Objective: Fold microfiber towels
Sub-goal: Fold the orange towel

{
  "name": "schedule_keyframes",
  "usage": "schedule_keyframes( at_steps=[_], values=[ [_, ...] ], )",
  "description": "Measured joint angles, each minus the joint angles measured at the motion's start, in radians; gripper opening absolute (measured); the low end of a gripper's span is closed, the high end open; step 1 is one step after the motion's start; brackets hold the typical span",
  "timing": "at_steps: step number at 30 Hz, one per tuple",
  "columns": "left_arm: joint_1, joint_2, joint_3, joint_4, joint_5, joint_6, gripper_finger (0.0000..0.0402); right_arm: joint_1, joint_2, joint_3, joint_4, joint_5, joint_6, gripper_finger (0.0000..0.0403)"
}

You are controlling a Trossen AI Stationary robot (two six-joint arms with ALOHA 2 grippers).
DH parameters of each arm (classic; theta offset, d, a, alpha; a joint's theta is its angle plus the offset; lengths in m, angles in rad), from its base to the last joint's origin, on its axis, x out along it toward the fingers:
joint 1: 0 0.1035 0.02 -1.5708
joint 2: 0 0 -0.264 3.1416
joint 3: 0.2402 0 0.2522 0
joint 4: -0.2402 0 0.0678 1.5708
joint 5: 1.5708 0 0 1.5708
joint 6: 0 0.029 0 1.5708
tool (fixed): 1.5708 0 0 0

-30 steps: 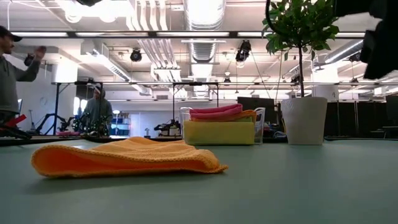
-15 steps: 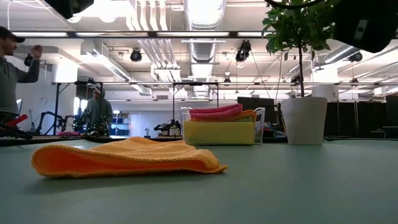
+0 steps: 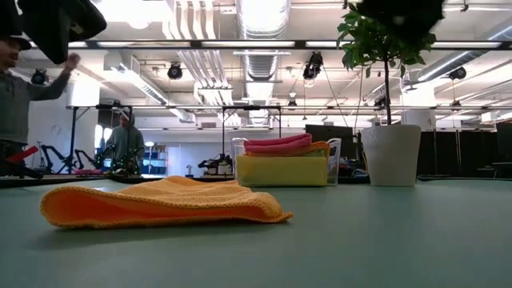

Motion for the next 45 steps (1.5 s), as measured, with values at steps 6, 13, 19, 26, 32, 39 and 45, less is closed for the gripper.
schedule_keyframes(
  at_steps=[6,13,19,26,32,39,45],
  values=[
    [-0.014,0.105,0.016,0.043,0.0,0.001,0.0178,-0.048,0.067,0.113,-0.068,-0.032,-0.248,0.0134],
    [-0.028,0.203,0.026,0.142,0.0,0.008,0.0178,-0.098,0.18,0.213,-0.166,-0.165,-0.411,0.0135],
    [-0.027,0.269,0.026,0.2,-0.044,0.066,0.0178,-0.135,0.306,0.286,-0.166,-0.236,-0.525,0.0134],
    [-0.026,0.339,0.018,0.294,-0.051,0.065,0.0178,-0.167,0.417,0.372,-0.178,-0.329,-0.629,0.0134],
    [-0.027,0.392,0.015,0.417,-0.053,0.088,0.0178,-0.182,0.449,0.365,-0.176,-0.349,-0.629,0.0134],
    [-0.027,0.464,0.018,0.463,-0.05,0.085,0.0178,-0.194,0.494,0.365,-0.151,-0.349,-0.616,0.0134],
    [-0.026,0.495,0.016,0.481,-0.049,0.084,0.0178,-0.195,0.534,0.37,-0.153,-0.341,-0.616,0.0134]
  ],
)
